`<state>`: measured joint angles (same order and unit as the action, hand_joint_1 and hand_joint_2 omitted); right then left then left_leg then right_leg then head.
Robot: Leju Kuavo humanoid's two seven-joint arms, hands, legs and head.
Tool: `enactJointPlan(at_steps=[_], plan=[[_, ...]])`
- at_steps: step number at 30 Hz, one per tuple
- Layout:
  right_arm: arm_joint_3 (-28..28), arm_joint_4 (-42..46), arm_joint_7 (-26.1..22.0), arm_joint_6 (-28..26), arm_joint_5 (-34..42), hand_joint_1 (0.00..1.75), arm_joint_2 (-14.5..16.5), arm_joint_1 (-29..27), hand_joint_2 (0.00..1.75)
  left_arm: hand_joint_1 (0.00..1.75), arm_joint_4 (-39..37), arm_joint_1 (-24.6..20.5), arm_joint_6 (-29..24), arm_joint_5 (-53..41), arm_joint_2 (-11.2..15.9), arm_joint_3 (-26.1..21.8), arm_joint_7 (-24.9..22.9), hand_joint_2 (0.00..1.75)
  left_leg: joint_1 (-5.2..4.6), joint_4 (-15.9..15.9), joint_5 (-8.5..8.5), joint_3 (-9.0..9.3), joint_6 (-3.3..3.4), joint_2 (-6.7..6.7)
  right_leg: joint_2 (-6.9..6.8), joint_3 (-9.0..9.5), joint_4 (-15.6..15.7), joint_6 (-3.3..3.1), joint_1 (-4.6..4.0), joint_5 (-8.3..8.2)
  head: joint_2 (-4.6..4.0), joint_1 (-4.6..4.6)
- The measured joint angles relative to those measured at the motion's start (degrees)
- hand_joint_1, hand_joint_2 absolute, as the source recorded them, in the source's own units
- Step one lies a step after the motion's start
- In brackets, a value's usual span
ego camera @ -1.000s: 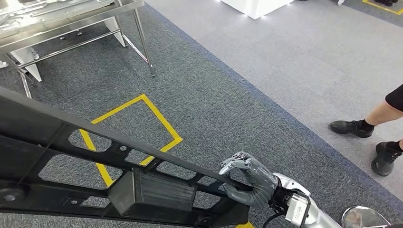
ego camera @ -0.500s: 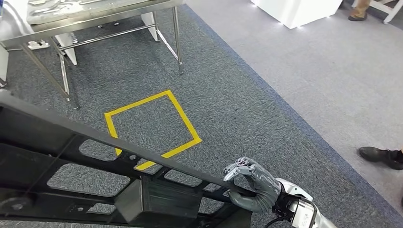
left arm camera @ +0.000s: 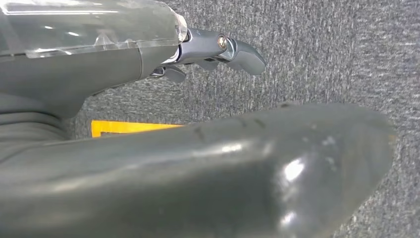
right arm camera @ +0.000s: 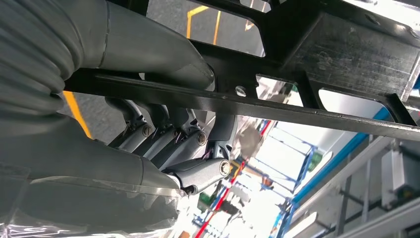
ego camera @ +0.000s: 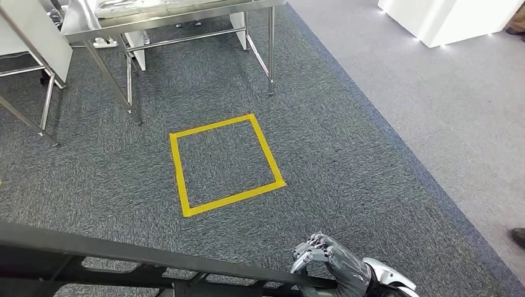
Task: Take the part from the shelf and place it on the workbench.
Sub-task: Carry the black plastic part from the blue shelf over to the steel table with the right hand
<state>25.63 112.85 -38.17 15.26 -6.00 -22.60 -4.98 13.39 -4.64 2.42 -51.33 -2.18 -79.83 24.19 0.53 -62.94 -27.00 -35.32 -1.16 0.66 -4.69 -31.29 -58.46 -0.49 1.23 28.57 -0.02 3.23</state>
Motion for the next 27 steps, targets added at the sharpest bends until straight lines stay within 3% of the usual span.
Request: enactJointPlan(at_steps=[2, 4, 6, 7, 9, 10, 11, 12, 13, 14, 16, 17, 20, 22, 25, 26, 27], plan=[[-0.49, 0.72, -0.45, 0.04, 0.02, 1.69, 0.0, -0.81, 1.75, 0.0, 0.01, 0.05, 0.21, -0.16, 0.16, 0.04, 0.13, 0.0, -0.33, 4.21, 0.67, 2.34, 0.82, 0.41, -0.53, 0.22, 0.01, 0.61, -0.14, 0.2, 0.0, 0.0], [-1.1, 1.44, -1.08, -0.04, 0.24, 1.69, 0.03, -1.7, 1.75, 0.0, 0.01, 0.33, 0.49, -0.19, 0.28, 0.05, 0.25, 0.0, -0.48, 4.55, 0.59, 2.42, 1.52, 0.17, -0.85, 0.44, 0.21, 1.21, -0.22, 0.15, 0.0, 0.01], [-1.81, 2.27, -1.44, -0.13, 0.39, 1.69, 0.07, -2.56, 1.75, 0.0, 0.01, 0.44, 0.79, -0.19, 0.34, 0.05, 0.39, 0.0, -0.23, 5.38, 0.94, 2.92, 2.2, -0.11, 0.35, 0.37, -0.56, 1.7, -0.1, 0.87, 0.0, -0.01], [-2.19, 2.64, -1.54, -0.13, 0.44, 1.69, 0.08, -2.96, 1.75, 0.0, 0.01, 0.31, 0.91, -0.19, 0.35, 0.05, 0.46, 0.0, -0.05, 5.82, 1.14, 3.2, 2.53, -0.2, 1.56, -0.45, -2.45, 1.86, -0.06, 2.1, 0.0, -0.01], [-2.75, 3.06, -1.6, 0.01, 0.47, 1.69, 0.13, -3.67, 1.75, 0.0, 0.01, 0.0, 1.03, -0.19, 0.35, 0.07, 0.58, 0.0, 0.0, 6.05, 1.23, 3.35, 2.94, -0.43, 3.81, -3.97, -9.46, 1.98, 0.07, 5.68, 0.0, -0.02], [-2.91, 3.15, -1.58, 0.11, 0.47, 1.69, 0.16, -3.97, 1.75, 0.0, 0.01, -0.1, 1.05, -0.19, 0.35, 0.07, 0.64, 0.0, -0.06, 6.01, 1.21, 3.33, 3.0, -0.6, 4.22, -5.91, -13.1, 2.05, 0.08, 7.0, 0.0, -0.02], [-3.02, 3.22, -1.53, 0.23, 0.43, 1.69, 0.18, -4.18, 1.75, 0.0, 0.01, -0.13, 1.07, -0.19, 0.34, 0.07, 0.7, 0.0, -0.13, 5.96, 1.14, 3.35, 3.04, -0.81, 4.33, -7.16, -15.26, 2.1, 0.08, 7.28, 0.0, -0.02], [-3.12, 3.29, -1.47, 0.34, 0.38, 1.69, 0.2, -4.31, 1.75, 0.0, 0.01, -0.15, 1.09, -0.19, 0.34, 0.07, 0.77, 0.0, -0.17, 5.89, 1.05, 3.39, 3.03, -1.02, 4.36, -7.38, -15.24, 2.1, 0.08, 6.36, 0.0, -0.02], [-3.24, 3.41, -1.41, 0.44, 0.3, 1.69, 0.2, -4.37, 1.75, 0.0, 0.01, -0.16, 1.14, -0.19, 0.34, 0.07, 0.86, 0.0, -0.18, 5.76, 0.92, 3.47, 2.96, -1.25, 4.36, -6.41, -12.86, 2.04, 0.09, 4.39, 0.0, -0.02], [-3.38, 3.58, -1.37, 0.53, 0.2, 1.69, 0.2, -4.38, 1.75, 0.0, 0.01, -0.18, 1.23, -0.2, 0.34, 0.08, 0.96, 0.0, -0.18, 5.57, 0.72, 3.56, 2.83, -1.48, 4.38, -4.64, -8.95, 1.92, 0.11, 2.04, 0.0, -0.02], [-3.62, 3.93, -1.26, 0.63, -0.02, 1.69, 0.22, -4.33, 1.75, 0.0, 0.01, -0.26, 1.47, -0.22, 0.35, 0.11, 1.15, 0.0, -0.39, 5.06, 0.26, 3.51, 2.33, -1.87, 4.52, -1.57, -2.18, 1.53, -0.01, -0.49, 0.0, -0.02], [-3.73, 4.09, -1.21, 0.68, -0.09, 1.69, 0.24, -4.3, 1.75, 0.0, 0.01, -0.29, 1.58, -0.24, 0.36, 0.16, 1.23, 0.0, -0.47, 4.9, 0.11, 3.42, 2.03, -1.97, 4.59, -0.94, -0.67, 1.27, -0.09, -0.67, 0.0, -0.01], [-4.05, 4.38, -1.07, 0.87, -0.16, 1.69, 0.26, -4.04, 1.75, 0.0, 0.01, -0.32, 1.73, -0.44, 0.38, 0.43, 1.4, 0.0, -0.41, 4.73, -0.24, 3.36, 1.03, -2.0, 4.56, -0.7, -0.16, 0.28, -0.19, -0.36, 0.0, -0.01], [-4.23, 4.47, -0.95, 1.0, 0.0, 1.69, 0.26, -3.34, 1.75, 0.0, 0.01, -0.38, 1.79, -0.67, 0.38, 0.66, 1.51, 0.0, -0.28, 2.24, -1.6, 2.43, 0.35, -1.64, 4.43, -0.24, 0.11, -0.43, -0.02, -0.23, 0.0, -0.01], [-4.61, 4.36, -0.64, 1.18, 1.04, 1.69, 0.25, -1.81, 1.75, 0.0, 0.01, -0.43, 1.82, -0.8, 0.52, 1.07, 1.78, 0.0, -0.18, -8.39, -5.84, -3.28, -0.28, -1.22, 4.21, 0.34, 0.15, -1.01, -0.08, 0.32, 0.0, 0.0], [-4.76, 4.21, -0.5, 1.19, 1.69, 1.69, 0.24, -1.19, 1.75, 0.0, 0.01, -0.38, 1.83, -0.81, 0.57, 1.17, 1.87, 0.0, -0.18, -11.14, -6.3, -5.06, -0.33, -1.19, 4.18, 0.57, 0.14, -1.04, -0.12, 0.55, 0.0, 0.0], [-4.91, 4.0, -0.37, 1.17, 2.44, 1.69, 0.24, -0.5, 1.75, 0.0, 0.01, -0.33, 1.83, -0.84, 0.58, 1.25, 1.96, 0.0, -0.19, -11.89, -5.6, -5.92, -0.26, -1.17, 4.18, 0.91, 0.13, -1.01, -0.15, 0.83, 0.0, 0.0]])
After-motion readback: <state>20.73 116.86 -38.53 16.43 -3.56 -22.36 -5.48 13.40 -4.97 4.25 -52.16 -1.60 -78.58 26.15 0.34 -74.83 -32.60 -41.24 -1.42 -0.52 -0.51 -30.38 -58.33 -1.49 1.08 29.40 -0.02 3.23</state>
